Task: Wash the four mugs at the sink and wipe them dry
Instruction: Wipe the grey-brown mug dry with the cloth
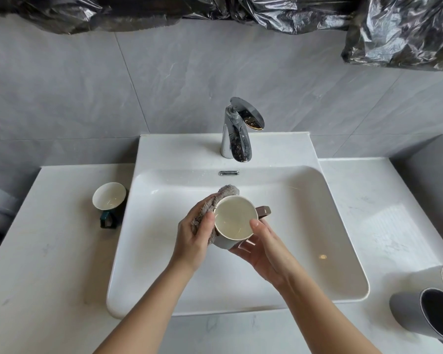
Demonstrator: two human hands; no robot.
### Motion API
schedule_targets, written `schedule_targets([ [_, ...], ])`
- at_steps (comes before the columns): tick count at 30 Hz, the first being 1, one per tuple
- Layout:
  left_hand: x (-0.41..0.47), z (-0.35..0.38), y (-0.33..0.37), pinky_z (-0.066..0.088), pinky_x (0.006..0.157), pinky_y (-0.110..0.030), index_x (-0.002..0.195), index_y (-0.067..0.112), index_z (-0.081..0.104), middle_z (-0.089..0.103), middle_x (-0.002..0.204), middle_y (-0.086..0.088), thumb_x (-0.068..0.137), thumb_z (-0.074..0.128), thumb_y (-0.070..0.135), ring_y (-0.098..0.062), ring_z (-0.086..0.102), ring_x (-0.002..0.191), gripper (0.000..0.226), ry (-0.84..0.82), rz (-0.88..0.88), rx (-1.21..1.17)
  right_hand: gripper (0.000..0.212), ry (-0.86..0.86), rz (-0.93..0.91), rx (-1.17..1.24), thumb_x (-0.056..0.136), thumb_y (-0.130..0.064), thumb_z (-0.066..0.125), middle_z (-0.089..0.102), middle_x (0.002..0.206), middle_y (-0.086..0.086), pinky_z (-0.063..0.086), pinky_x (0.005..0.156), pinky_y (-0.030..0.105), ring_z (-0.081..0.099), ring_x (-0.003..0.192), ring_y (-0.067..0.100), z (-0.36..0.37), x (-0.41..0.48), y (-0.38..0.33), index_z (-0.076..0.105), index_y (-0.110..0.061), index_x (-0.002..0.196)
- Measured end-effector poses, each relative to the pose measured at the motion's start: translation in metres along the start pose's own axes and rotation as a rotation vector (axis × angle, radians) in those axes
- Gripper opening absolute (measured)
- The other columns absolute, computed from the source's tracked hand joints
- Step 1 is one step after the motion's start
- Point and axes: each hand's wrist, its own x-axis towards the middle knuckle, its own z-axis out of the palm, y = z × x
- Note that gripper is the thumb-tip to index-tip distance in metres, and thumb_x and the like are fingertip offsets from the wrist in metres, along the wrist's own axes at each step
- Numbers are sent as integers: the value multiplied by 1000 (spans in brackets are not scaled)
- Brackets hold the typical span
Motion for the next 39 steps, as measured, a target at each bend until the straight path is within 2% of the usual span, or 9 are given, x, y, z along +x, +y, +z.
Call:
schedule_targets([
  [3,7,-6,3,46,94,-27,119,17,64,70,117,0,88,48,45,-18,62,114,45,-97,-46,-11,81,-41,17,-35,51,-43,92,55,110,16,58,86,44,56,99,34,-6,-2,-3,60,-13,119],
  [10,12,-16,7,45,100,-30,127,12,60,68,121,-2,87,54,43,-18,60,119,51,-181,-19,9,56,-24,73,-164,65,-39,75,48,108,14,59,78,38,53,89,30,-2,3,-16,61,-16,114],
  [13,13,-21,11,50,78,-18,106,22,69,74,93,9,86,57,33,-6,67,90,26,-233,-103,13,59,-81,75,-282,65,-40,75,51,108,12,58,75,35,52,90,30,-5,2,-24,61,-19,119],
  [15,15,-25,15,49,63,-18,90,25,73,70,74,8,77,61,41,-6,65,69,24,-310,-213,-28,58,-159,71,-365,68,-40,76,54,111,13,59,78,37,49,96,31,-8,3,-31,63,-25,122],
  [19,17,-33,17,54,69,-21,113,22,65,74,93,7,65,68,42,-9,68,87,52,-440,-353,-65,71,-184,103,-522,68,-42,77,60,113,13,58,90,47,55,99,32,-10,6,-45,56,-23,133],
  [24,9,-26,7,53,59,-29,114,12,66,72,89,-9,61,73,39,-26,66,75,61,-216,-465,-231,86,-75,146,-500,66,-50,82,58,111,11,59,79,39,58,87,26,1,9,-46,45,-29,142],
  [30,4,0,-4,53,78,-30,104,15,70,74,98,-7,73,62,24,-20,69,91,33,85,-422,-357,99,-30,97,-328,61,-42,82,60,115,7,58,84,40,63,89,18,1,10,-17,39,-25,148],
  [34,4,12,-6,54,83,-39,110,17,70,73,104,-9,75,64,23,-24,68,98,36,175,-376,-385,75,-97,-28,-150,60,-43,90,53,112,13,56,88,34,48,103,29,-1,14,-6,65,-19,126],
  [39,0,15,-10,49,95,-42,119,20,66,71,115,-4,70,69,39,-23,64,111,53,129,-300,-336,87,-160,-155,-187,63,-53,87,61,130,19,51,98,39,58,123,32,-12,14,-4,57,-16,135],
])
